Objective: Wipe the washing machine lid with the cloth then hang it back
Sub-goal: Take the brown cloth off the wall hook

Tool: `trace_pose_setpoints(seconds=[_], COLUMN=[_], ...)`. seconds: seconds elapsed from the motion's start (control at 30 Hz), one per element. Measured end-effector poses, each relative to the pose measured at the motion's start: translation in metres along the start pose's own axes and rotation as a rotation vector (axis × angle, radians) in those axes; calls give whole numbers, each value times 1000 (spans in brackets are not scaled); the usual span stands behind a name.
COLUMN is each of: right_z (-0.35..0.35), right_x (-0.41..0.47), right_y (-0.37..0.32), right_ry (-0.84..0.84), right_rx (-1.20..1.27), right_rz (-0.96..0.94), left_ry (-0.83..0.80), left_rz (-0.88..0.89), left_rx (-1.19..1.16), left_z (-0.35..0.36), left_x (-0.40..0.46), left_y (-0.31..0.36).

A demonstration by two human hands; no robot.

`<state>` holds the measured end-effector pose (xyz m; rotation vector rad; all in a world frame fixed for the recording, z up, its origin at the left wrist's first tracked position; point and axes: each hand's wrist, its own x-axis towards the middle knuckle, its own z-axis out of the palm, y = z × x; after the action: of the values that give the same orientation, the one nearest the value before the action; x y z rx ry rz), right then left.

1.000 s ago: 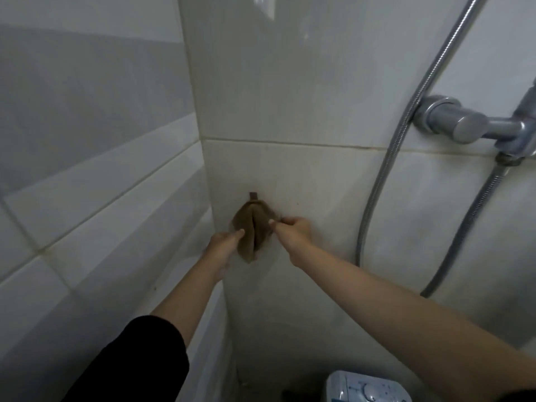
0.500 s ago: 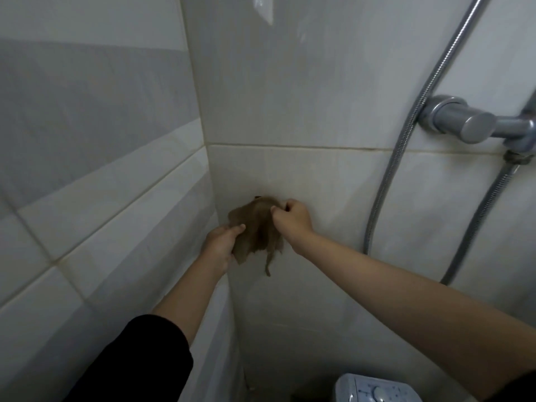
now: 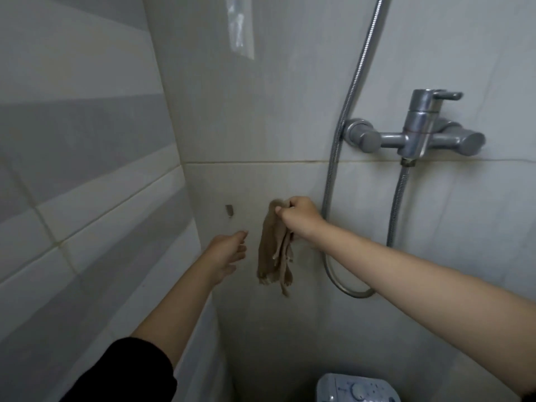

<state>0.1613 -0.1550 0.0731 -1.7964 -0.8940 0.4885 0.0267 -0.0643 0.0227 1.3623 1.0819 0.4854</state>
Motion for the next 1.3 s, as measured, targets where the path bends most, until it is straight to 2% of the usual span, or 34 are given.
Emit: trace_pose_setpoints(seconds=[0.1,0.23,0.33,0.43,0.53,0.6,0.67,0.73,0.8,0.87,0.9,1.03,1.1,1.23,1.3], right_z=[-24,-65,-96,-129,-153,-165,-176,-186,-196,-201,-201,-200,-197,-183,-175], right_x=[-20,-49,-64,-73,-85,-94,-100,-104,-108,-114,-116,-110,-105,-94,-90], right_y=[10,36,61,89,114,128,143,158,173,181,184,190,193,201,208], right_ry=[-117,-219,-153,-55,-6,36,-14,-154,-335,-458,-467,-320,-308,-280,-233], right_rx=[-10,26,-119,-329,-381,-323,-219,-39,169,302,320,312,342,357,344], right_rz=[26,31,-114,-272,-302,-221,-13,238,385,392,376,320,323,340,327], left_ry=[-258,-454,-490,-461,-419,-378,-346,-344,-365,-391,-396,-394,-414,-527,-590], left_rz=[-76,-61,-38,-6,49,86,113,139,171,199,210,229,205,51,-23], left_rx=[-124,-356,-465,-366,-277,-257,-229,-196,-159,-113,-90,-45,-23,181,147], left_z=[37,96,132,165,191,205,215,223,227,230,231,232,231,225,221], left_x=[-26,-61,-83,-100,-110,-117,-122,-125,-126,-126,-125,-112,-103,-80,-65], left_y=[-6,-16,-26,-40,-50,-52,-52,-51,-47,-44,-43,-41,-43,-52,-60])
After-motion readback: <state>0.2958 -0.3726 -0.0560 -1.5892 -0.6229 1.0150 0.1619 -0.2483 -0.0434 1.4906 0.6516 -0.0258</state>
